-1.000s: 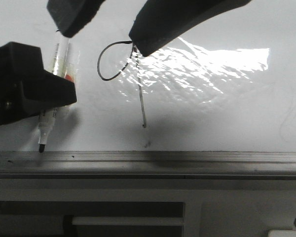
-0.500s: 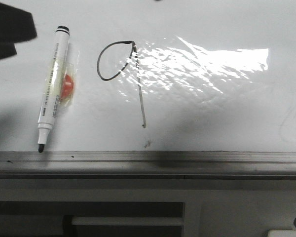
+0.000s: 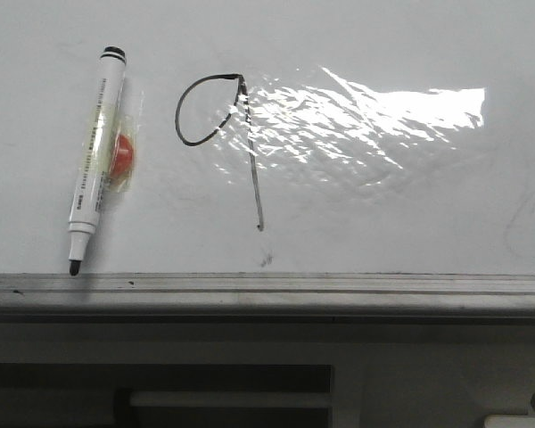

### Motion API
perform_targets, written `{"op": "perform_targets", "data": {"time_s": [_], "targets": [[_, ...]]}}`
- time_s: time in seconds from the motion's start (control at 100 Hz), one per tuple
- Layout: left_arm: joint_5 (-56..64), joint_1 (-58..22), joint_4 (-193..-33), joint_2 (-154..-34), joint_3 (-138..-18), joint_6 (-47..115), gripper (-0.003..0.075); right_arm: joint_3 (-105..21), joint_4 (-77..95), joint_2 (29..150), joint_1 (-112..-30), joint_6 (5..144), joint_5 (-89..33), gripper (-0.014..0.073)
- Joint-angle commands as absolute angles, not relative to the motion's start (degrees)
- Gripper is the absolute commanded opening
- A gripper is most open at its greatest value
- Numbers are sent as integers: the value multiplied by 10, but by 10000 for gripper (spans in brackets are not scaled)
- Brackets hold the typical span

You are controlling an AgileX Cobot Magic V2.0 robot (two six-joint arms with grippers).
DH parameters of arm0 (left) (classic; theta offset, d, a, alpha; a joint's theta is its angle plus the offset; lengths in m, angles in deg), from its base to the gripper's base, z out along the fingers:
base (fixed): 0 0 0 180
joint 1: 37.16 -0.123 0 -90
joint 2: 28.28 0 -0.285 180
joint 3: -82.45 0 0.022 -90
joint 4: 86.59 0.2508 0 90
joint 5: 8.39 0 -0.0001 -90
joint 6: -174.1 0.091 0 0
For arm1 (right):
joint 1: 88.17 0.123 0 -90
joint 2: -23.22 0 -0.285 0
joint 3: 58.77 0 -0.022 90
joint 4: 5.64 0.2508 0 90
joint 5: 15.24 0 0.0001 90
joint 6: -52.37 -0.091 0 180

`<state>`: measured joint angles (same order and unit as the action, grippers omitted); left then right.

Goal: Write number 9 on whiteboard

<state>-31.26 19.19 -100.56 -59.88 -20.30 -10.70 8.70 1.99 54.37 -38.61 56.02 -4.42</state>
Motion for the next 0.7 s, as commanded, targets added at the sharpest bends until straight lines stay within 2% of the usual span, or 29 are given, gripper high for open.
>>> {"op": "perform_targets", "data": {"time_s": [0.0, 0.19, 0.69], "targets": [[-348, 193, -997, -593, -202, -110, -20, 116, 11, 503, -385, 567, 28, -62], [-344, 193, -997, -593, -193, -110, -20, 166, 11, 442, -385, 567, 30, -61], [-344, 193, -997, -593, -193, -110, -20, 174, 11, 441, -385, 567, 30, -61]]}}
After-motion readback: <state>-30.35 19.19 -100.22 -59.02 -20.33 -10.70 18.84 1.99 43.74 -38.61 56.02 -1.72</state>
